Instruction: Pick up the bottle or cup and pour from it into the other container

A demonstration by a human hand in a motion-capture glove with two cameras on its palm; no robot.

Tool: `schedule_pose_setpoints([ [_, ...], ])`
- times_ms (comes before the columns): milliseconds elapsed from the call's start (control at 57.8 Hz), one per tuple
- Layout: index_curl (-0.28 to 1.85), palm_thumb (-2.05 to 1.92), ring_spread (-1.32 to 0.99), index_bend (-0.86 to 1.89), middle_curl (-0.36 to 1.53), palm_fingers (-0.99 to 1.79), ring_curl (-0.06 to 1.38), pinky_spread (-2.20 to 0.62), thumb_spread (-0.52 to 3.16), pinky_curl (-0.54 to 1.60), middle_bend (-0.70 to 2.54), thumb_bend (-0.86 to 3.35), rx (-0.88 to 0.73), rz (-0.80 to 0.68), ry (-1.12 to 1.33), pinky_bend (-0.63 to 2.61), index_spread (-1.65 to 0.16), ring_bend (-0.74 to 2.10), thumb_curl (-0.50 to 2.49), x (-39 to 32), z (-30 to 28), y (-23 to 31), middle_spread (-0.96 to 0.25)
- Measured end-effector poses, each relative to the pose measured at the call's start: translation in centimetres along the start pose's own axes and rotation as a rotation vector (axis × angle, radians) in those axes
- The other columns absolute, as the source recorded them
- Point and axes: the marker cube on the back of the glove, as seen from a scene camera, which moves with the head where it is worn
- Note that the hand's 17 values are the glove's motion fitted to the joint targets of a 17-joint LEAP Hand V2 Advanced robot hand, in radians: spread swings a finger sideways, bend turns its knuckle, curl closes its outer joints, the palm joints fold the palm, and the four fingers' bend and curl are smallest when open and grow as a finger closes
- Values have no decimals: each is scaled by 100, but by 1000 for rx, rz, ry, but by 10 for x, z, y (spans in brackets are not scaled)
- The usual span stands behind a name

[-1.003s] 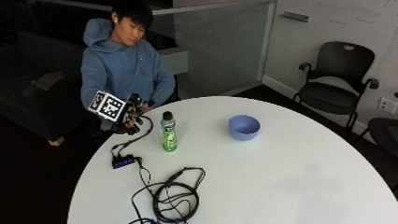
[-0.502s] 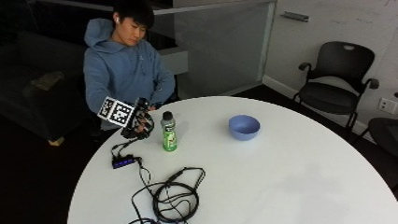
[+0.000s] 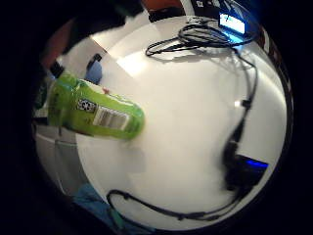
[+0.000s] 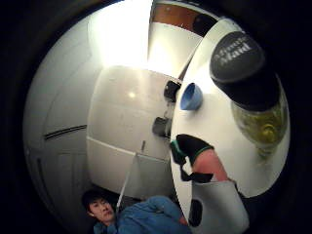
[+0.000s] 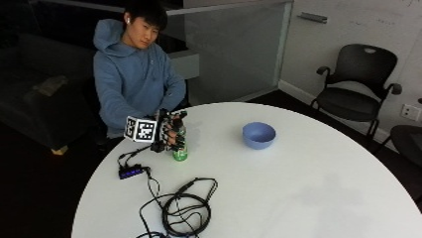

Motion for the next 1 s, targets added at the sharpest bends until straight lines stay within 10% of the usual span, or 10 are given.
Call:
schedule_pose_setpoints([
  [346,20,90,-3,15,39,81,33,10,81,37,35,0,343,-51,-241,56,-14,64,43,4,36,-16,4],
  [1003,35,108,-21,16,49,121,45,-20,20,41,40,-4,57,-16,28,49,-13,59,63,-58,97,-99,-5],
])
